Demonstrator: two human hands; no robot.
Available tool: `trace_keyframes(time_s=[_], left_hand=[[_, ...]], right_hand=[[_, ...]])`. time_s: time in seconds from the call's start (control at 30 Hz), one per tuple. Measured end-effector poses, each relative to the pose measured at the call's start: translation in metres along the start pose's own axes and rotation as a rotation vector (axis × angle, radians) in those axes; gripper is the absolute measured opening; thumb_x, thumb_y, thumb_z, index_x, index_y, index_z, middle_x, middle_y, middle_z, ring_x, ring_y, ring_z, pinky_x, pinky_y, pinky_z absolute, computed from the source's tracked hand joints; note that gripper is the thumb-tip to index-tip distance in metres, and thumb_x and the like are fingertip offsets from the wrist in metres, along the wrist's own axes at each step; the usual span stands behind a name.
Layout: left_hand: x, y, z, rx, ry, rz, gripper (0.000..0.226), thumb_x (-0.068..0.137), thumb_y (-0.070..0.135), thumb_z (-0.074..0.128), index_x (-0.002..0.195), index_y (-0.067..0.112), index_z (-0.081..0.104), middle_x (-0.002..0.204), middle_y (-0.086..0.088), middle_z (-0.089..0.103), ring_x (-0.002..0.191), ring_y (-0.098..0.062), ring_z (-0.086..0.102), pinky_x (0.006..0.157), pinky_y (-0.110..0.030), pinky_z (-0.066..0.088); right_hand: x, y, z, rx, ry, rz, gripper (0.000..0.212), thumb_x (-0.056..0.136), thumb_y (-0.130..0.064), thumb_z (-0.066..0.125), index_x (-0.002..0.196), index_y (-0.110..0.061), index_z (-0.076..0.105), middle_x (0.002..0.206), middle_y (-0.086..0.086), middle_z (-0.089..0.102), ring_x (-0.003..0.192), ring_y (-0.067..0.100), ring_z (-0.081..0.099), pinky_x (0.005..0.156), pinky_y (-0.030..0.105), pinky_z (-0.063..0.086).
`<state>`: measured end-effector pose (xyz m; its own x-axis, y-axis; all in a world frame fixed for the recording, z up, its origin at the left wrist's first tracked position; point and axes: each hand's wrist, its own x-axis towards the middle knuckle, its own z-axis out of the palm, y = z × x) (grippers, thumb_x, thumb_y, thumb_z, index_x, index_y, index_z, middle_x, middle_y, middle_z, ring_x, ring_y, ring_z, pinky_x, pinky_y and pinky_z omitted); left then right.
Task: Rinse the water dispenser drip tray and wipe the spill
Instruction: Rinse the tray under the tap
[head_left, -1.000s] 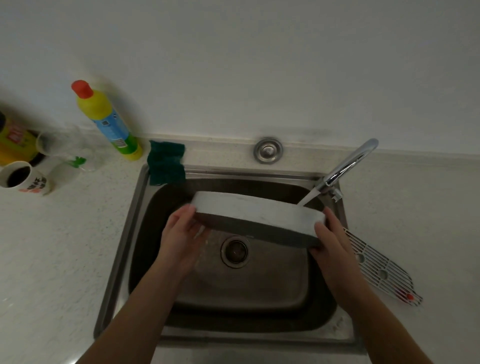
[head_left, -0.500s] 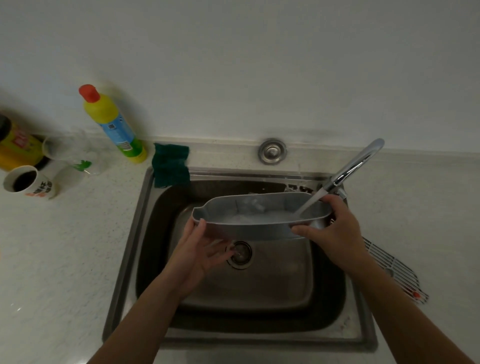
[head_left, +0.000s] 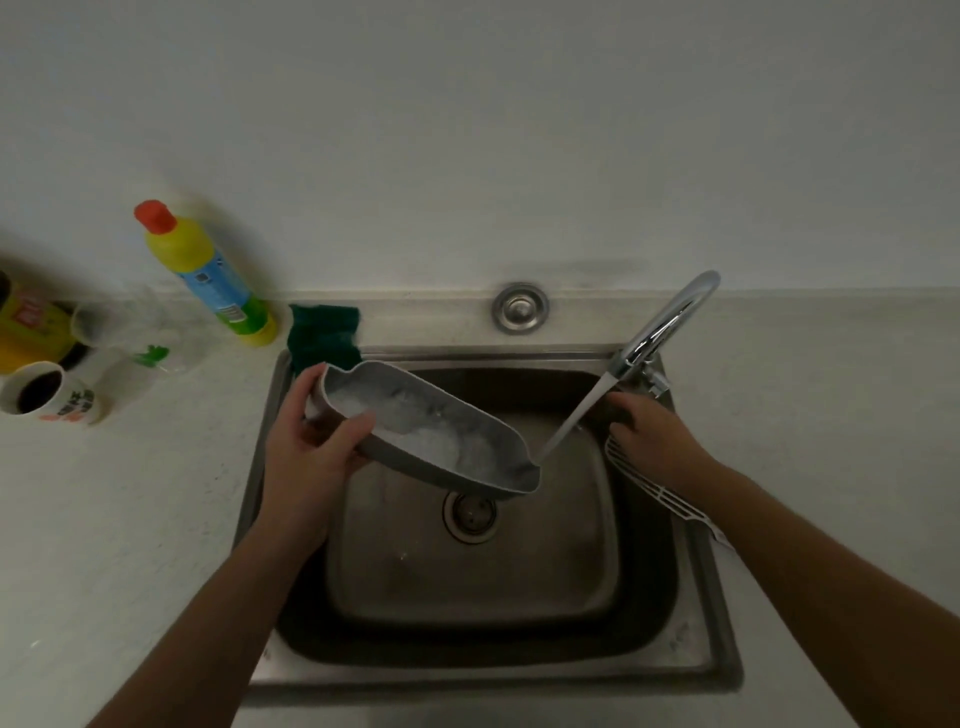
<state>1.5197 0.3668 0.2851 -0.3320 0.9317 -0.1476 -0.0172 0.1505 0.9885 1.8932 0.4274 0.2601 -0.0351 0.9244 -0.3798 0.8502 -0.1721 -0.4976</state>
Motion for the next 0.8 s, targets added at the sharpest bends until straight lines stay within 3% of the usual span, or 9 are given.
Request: trace_keyframes(time_s=[0.07, 0.13, 0.2, 0.27, 0.37, 0.53, 0.6, 0.67, 0.8], left_hand=[[0.000, 0.010, 0.002, 0.215, -0.035, 0.131, 0.069, 0.089, 0.022, 0.079, 0.145, 0.050, 0.049, 0.128, 0.012, 0.068, 0.108, -0.016, 0.074, 0.080, -0.031, 0.064], [-0.001, 0.021, 0.007, 0.484, -0.099, 0.271, 0.077, 0.085, 0.030, 0.081, 0.151, 0.043, 0.043, 0.135, 0.012, 0.062, 0.111, -0.007, 0.068, 0.085, -0.025, 0.060], [-0.005, 0.029, 0.016, 0.705, -0.203, 0.406, 0.080, 0.084, 0.033, 0.081, 0.153, 0.036, 0.040, 0.134, 0.008, 0.061, 0.111, -0.005, 0.064, 0.090, -0.029, 0.059], [-0.007, 0.036, 0.027, 0.935, -0.301, 0.526, 0.082, 0.086, 0.038, 0.078, 0.155, 0.034, 0.036, 0.136, -0.002, 0.063, 0.113, -0.013, 0.063, 0.096, -0.035, 0.055], [-0.004, 0.049, 0.034, 1.139, -0.340, 0.642, 0.082, 0.088, 0.049, 0.069, 0.157, 0.043, 0.026, 0.135, -0.007, 0.063, 0.106, -0.020, 0.065, 0.086, -0.035, 0.054], [-0.016, 0.046, 0.038, 1.230, -0.322, 0.859, 0.073, 0.091, 0.048, 0.060, 0.156, 0.036, 0.030, 0.137, -0.012, 0.059, 0.090, -0.019, 0.070, 0.067, -0.029, 0.059], [-0.029, 0.031, 0.041, 1.238, -0.415, 0.801, 0.073, 0.091, 0.048, 0.060, 0.156, 0.036, 0.029, 0.140, -0.014, 0.059, 0.089, -0.019, 0.072, 0.067, -0.027, 0.057], [-0.038, 0.021, 0.038, 1.222, -0.443, 0.720, 0.076, 0.090, 0.048, 0.063, 0.156, 0.039, 0.027, 0.143, -0.013, 0.059, 0.090, -0.019, 0.072, 0.069, -0.025, 0.055], [-0.047, 0.016, 0.020, 1.078, -0.268, 0.602, 0.078, 0.088, 0.046, 0.069, 0.156, 0.036, 0.031, 0.142, -0.011, 0.058, 0.103, -0.011, 0.060, 0.078, -0.024, 0.047]], right_hand=[[0.014, 0.005, -0.004, -0.048, 0.025, 0.014, 0.042, 0.100, -0.012, 0.055, 0.143, -0.010, 0.056, 0.141, 0.015, 0.060, 0.130, 0.030, 0.056, 0.111, 0.043, 0.044], [0.023, 0.011, -0.010, -0.083, 0.073, 0.003, 0.034, 0.099, -0.011, 0.055, 0.131, -0.010, 0.065, 0.128, 0.016, 0.066, 0.116, 0.033, 0.062, 0.094, 0.036, 0.048], [0.030, 0.019, -0.019, -0.096, 0.132, -0.026, 0.026, 0.098, -0.013, 0.057, 0.120, -0.012, 0.070, 0.118, 0.016, 0.068, 0.104, 0.032, 0.064, 0.084, 0.031, 0.043], [0.037, 0.025, -0.028, -0.133, 0.147, -0.036, 0.024, 0.096, -0.016, 0.060, 0.116, -0.016, 0.073, 0.116, 0.014, 0.069, 0.103, 0.033, 0.064, 0.085, 0.032, 0.044], [0.039, 0.027, -0.030, -0.253, 0.032, -0.078, 0.019, 0.093, -0.016, 0.058, 0.107, -0.017, 0.071, 0.107, 0.012, 0.070, 0.094, 0.030, 0.064, 0.079, 0.033, 0.045], [0.015, 0.033, -0.012, -0.428, -0.125, -0.187, 0.026, 0.093, -0.032, 0.057, 0.116, -0.023, 0.067, 0.108, 0.003, 0.064, 0.103, 0.025, 0.064, 0.082, 0.032, 0.048], [0.005, 0.039, -0.002, -0.515, -0.187, -0.209, 0.047, 0.094, -0.044, 0.057, 0.136, -0.024, 0.057, 0.125, 0.006, 0.062, 0.117, 0.026, 0.059, 0.097, 0.040, 0.050], [0.002, 0.044, 0.007, -0.633, -0.223, -0.215, 0.067, 0.094, -0.052, 0.056, 0.153, -0.024, 0.040, 0.142, 0.008, 0.056, 0.130, 0.030, 0.053, 0.111, 0.045, 0.042], [0.003, 0.047, 0.007, -0.721, -0.187, -0.244, 0.074, 0.090, -0.053, 0.062, 0.154, -0.024, 0.036, 0.147, 0.009, 0.052, 0.135, 0.031, 0.049, 0.115, 0.046, 0.038]])
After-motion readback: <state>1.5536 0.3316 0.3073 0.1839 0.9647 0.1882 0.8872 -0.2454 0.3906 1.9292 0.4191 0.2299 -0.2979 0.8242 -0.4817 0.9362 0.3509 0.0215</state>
